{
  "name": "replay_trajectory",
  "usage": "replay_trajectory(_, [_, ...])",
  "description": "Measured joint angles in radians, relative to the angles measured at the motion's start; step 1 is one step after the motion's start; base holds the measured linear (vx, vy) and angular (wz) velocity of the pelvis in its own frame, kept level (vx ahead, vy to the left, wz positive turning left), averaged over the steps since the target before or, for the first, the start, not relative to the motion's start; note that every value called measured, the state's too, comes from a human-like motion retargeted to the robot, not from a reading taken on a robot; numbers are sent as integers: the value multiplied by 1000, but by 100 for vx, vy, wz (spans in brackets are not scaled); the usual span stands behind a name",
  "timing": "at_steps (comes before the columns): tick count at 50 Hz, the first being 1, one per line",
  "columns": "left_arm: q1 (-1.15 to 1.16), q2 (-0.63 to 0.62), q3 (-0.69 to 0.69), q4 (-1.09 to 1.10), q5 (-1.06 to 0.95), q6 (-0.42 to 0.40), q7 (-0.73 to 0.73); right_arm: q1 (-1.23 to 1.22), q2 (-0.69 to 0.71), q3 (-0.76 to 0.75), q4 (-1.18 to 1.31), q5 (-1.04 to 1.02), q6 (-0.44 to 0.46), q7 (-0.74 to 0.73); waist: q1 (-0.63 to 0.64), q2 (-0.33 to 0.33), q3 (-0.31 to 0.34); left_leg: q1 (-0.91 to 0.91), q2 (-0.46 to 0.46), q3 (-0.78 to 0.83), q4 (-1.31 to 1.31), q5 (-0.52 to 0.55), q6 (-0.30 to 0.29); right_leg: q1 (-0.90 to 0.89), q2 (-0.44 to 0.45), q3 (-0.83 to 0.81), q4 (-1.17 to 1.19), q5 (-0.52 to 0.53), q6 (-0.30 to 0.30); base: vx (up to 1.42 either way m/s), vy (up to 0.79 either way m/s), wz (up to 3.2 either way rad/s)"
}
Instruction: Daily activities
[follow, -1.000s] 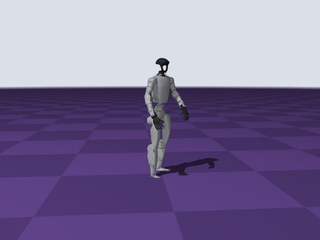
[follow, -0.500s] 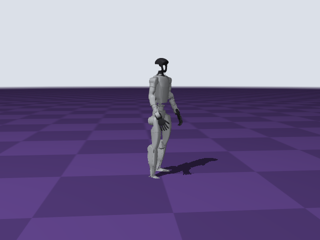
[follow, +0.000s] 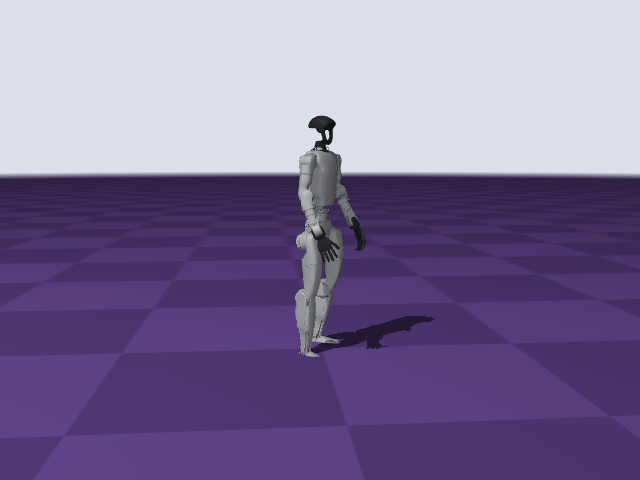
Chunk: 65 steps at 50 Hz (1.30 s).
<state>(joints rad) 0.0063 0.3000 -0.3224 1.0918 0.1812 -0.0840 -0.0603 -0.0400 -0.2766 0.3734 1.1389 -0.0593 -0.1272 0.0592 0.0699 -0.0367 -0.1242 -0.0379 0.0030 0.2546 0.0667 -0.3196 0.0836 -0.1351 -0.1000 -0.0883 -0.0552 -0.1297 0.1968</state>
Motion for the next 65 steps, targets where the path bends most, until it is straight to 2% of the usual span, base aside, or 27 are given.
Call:
replay_trajectory(8, [-49,6,-96,-155,55,-24,-27,28,-10,4,-71,32,-15,-2,4,0,11,-12,0,-3,25,-7,4,-8,1,11,1,-1,-5,0,0,0])
replay_trajectory(16, [-220,20,-339,-280,171,-46,-106,106,-112,9,-241,92,-37,7,-72,16,18,-30,1,7,55,-11,-3,-31,4,46,8,-6,-14,0,-2,-21])
replay_trajectory(25, [-549,-82,-634,-98,296,-18,-202,137,-321,-6,-416,69,-34,0,-240,61,40,-67,11,37,103,-20,-1,-99,14,90,78,-31,-13,-1,-2,-26])
replay_trajectory(33, [-749,-177,-715,66,318,-7,-213,172,-418,-82,-519,52,-39,-45,-351,100,72,-114,16,57,129,-16,9,-159,25,120,94,-22,9,1,-2,-27])
replay_trajectory(40, [-820,-197,-718,94,323,-14,-236,232,-402,-115,-633,43,-53,-54,-375,101,79,-123,13,70,136,-9,21,-168,30,144,68,2,29,0,-1,-29])
replay_trajectory(45, [-862,-182,-707,-8,304,-40,-226,263,-370,-96,-704,42,-59,-50,-342,83,73,-116,11,76,156,-19,35,-160,30,152,64,3,38,-1,0,-24])
replay_trajectory(50, [-860,-80,-647,-314,255,-110,-138,276,-339,-109,-809,35,-91,-112,-277,61,67,-106,8,81,181,-30,49,-149,27,159,74,-6,43,-1,0,-15])
replay_trajectory(54, [-759,81,-516,-705,218,-164,-18,265,-304,-158,-941,19,-141,-231,-217,39,80,-93,3,85,190,-46,54,-135,26,168,68,-11,50,1,1,-10])
replay_trajectory(57, [-632,164,-391,-921,205,-189,72,228,-272,-185,-1043,18,-183,-327,-173,19,88,-87,4,96,197,-58,53,-129,28,182,62,-8,55,1,2,-24])
replay_trajectory(61, [-445,216,-251,-1064,200,-201,151,143,-244,-195,-1172,26,-227,-420,-116,-6,98,-84,9,116,211,-72,54,-130,34,203,64,-5,56,0,1,-28])
replay_trajectory(65, [-268,255,-156,-1124,206,-189,166,33,-244,-164,-1286,23,-246,-455,-78,-22,114,-79,14,131,228,-82,59,-134,41,220,78,-7,52,-1,0,-28])
